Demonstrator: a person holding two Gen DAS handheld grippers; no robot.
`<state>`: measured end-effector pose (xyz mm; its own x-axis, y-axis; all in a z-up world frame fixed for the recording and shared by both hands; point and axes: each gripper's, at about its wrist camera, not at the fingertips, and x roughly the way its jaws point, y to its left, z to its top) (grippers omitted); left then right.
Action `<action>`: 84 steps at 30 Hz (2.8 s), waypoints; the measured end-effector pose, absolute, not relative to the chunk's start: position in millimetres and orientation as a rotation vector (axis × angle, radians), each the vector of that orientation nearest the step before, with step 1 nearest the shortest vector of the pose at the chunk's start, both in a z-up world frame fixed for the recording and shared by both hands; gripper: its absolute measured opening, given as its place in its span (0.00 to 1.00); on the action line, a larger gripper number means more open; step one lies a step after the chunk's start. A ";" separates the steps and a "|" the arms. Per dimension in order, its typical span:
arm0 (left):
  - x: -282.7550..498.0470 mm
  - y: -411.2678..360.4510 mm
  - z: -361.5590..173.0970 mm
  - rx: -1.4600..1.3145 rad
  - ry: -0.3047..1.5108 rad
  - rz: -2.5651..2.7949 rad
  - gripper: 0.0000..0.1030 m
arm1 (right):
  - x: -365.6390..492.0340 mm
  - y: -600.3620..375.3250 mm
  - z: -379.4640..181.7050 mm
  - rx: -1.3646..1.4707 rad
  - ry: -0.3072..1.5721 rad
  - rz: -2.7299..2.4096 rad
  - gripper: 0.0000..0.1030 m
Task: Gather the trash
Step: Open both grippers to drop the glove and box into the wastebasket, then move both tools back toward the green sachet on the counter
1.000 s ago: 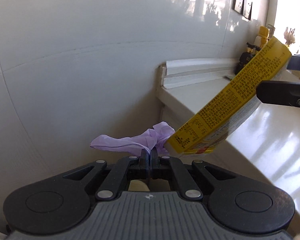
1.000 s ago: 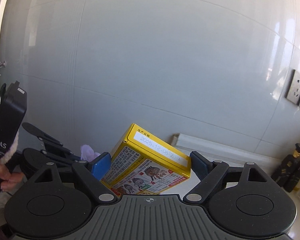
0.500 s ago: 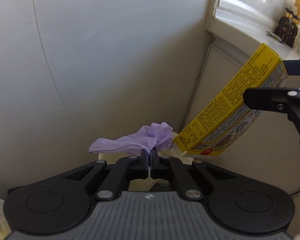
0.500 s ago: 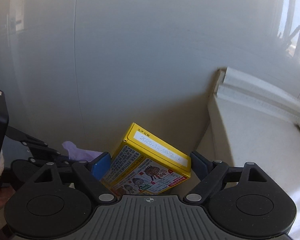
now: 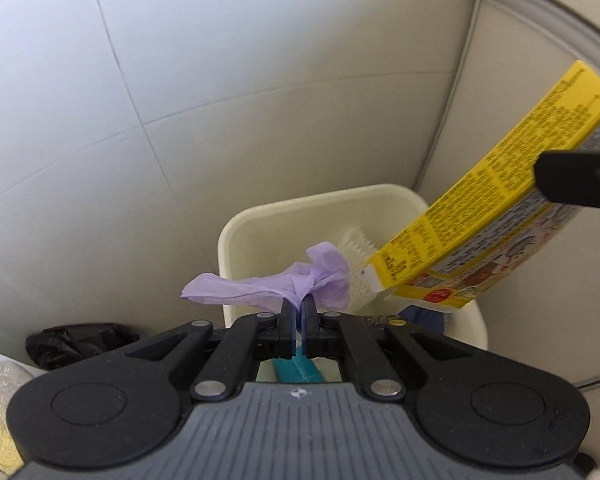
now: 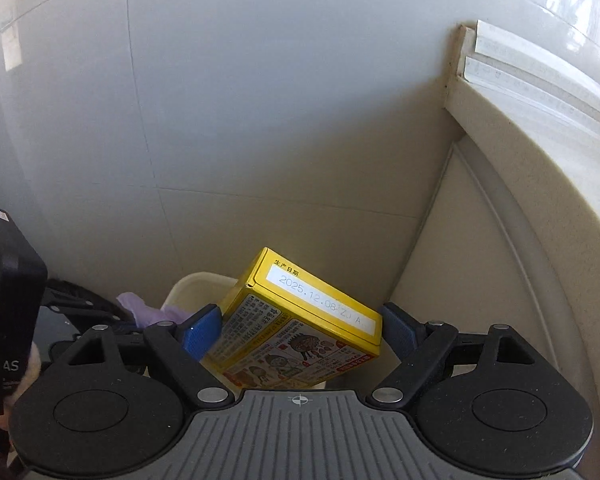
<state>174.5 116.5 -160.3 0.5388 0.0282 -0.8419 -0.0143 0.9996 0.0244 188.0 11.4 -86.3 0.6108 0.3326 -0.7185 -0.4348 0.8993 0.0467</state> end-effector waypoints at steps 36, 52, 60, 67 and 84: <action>177.4 102.1 -169.1 0.078 0.990 0.047 0.63 | 210.4 16.9 -104.1 -0.059 0.908 0.442 0.87; 149.9 91.0 -135.8 0.116 0.940 0.034 0.86 | 207.8 6.1 -83.2 0.023 0.870 0.494 0.87; 147.1 80.4 -71.8 0.117 0.839 0.045 0.95 | 194.8 -15.5 -25.3 0.151 0.779 0.513 0.94; 156.2 50.5 -12.2 0.128 0.738 -0.001 0.99 | 191.4 -62.0 37.5 0.172 0.673 0.451 0.95; 231.5 -108.7 36.3 0.271 0.647 -0.286 0.99 | 219.6 -288.4 67.8 0.168 0.593 -0.009 0.98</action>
